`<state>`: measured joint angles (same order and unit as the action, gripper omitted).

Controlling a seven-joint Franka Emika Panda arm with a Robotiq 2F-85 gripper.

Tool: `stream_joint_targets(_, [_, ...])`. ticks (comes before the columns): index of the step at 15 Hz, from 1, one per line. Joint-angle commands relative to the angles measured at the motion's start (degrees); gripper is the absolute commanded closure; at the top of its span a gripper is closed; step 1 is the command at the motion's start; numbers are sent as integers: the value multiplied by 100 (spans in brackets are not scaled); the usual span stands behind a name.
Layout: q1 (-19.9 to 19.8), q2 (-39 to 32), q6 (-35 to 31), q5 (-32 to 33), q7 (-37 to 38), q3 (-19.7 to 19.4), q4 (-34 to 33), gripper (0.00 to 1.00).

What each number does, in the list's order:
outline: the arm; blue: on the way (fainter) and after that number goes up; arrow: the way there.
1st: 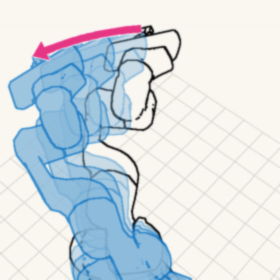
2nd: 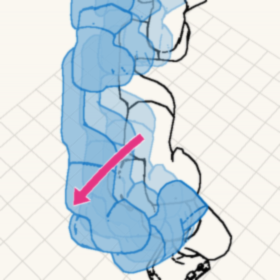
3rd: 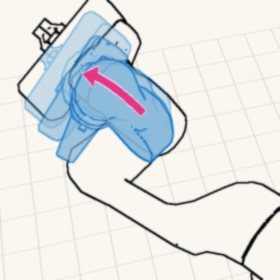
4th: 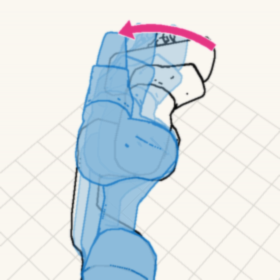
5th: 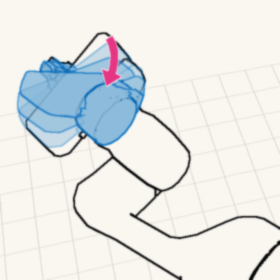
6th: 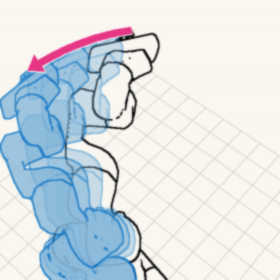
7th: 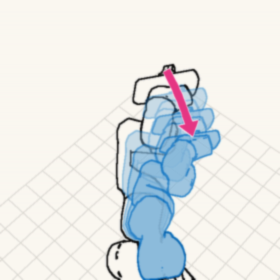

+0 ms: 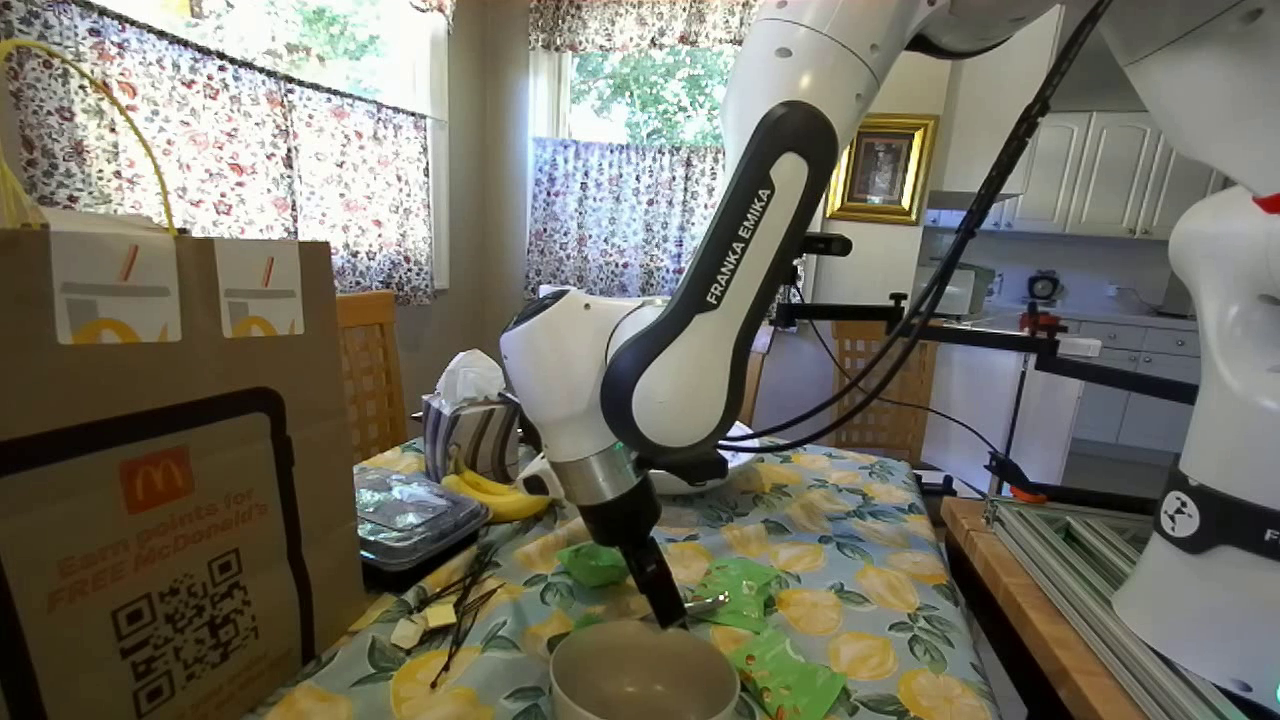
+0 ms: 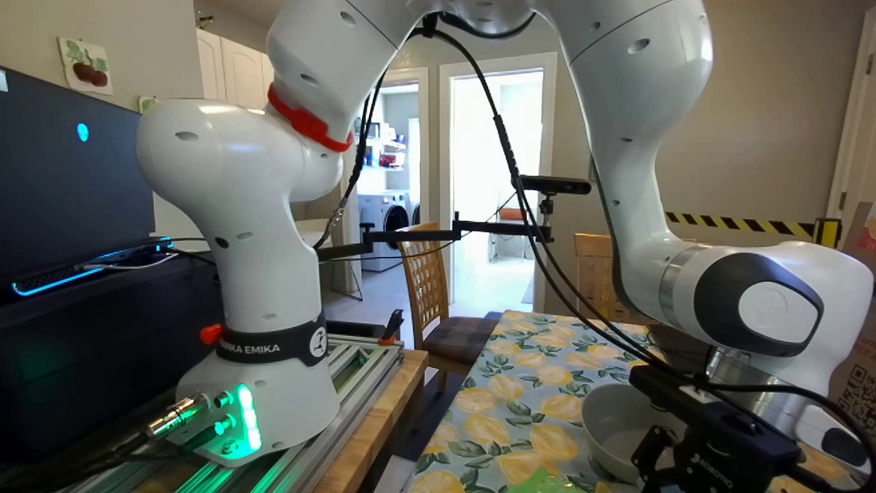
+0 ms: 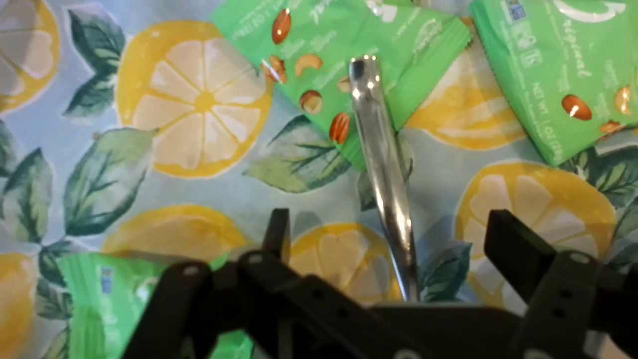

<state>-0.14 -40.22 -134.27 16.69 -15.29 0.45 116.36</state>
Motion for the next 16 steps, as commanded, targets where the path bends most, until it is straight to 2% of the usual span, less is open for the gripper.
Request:
stream_joint_targets(1, [-125, 75, -43, -178, -5, 24, 71, 0])
stream_joint_targets(10, [-113, 22, 2, -167, -19, 50, -15, 0])
stream_joint_targets(11, [-103, -5, 19, -166, -5, 48, -44, 25])
stream_joint_targets(12, [-96, -22, 35, -161, -5, 52, -65, 28])
stream_joint_targets(16, [-78, -57, 57, -160, 13, 57, -93, 58])
